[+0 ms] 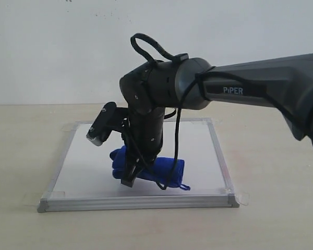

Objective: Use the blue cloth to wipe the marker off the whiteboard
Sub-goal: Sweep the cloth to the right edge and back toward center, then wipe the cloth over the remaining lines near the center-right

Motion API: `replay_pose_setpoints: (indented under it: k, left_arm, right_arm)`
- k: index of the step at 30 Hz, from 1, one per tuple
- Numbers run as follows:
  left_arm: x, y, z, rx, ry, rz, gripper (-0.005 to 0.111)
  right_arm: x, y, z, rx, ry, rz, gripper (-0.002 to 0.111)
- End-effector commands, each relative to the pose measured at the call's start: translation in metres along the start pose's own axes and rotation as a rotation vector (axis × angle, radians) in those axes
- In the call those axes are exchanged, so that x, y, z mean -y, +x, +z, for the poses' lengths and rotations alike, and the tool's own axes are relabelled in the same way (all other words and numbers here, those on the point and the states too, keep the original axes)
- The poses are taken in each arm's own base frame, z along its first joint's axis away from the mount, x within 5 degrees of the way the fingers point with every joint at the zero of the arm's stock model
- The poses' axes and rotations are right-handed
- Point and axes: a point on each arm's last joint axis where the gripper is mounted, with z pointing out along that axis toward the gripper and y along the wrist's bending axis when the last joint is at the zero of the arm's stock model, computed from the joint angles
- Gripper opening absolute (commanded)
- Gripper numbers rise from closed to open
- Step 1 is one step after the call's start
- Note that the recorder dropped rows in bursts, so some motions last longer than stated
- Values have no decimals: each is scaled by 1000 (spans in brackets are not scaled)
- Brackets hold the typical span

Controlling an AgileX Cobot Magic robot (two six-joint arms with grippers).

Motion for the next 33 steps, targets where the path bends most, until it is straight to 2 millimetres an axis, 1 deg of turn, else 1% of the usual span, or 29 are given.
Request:
replay_pose_setpoints:
  k: [1,5,9,11,15,18,20,22,26,29,31,33]
  left_arm:
    - [0,1,0,-2,-4,9,4]
    - [0,1,0,-2,-4,9,4]
    - [0,1,0,-2,-4,9,4]
    - [0,1,0,-2,-4,9,4]
    - [0,1,0,-2,-4,9,4]
    - [0,1,0,-2,-4,9,4]
    - [0,1,0,-2,-4,9,4]
    - [0,1,0,-2,-4,9,4]
    - [0,1,0,-2,-4,9,4]
    - [0,1,0,-2,-4,9,4]
    - [0,1,0,-2,-4,9,4]
    - [0,1,0,-2,-4,9,4]
  right_arm:
    - [6,8,0,-98,57,-75,-1]
    - [11,15,3,-185,106,-125,-1]
    - [29,28,4,-239,144,-117,-1]
    - [42,38,5,-256,148,-65,-1]
    - [68,60,7,-269,159,121,-1]
    - [75,67,8,-260,154,215,-1]
    - [75,65,9,-230,146,279,-1]
    - [71,59,10,-165,108,358,-1]
    - [61,43,12,-15,-38,514,-1]
    - [53,31,11,74,-123,597,-1]
    - [46,22,10,120,-139,574,-1]
    - [39,10,8,183,-137,492,-1]
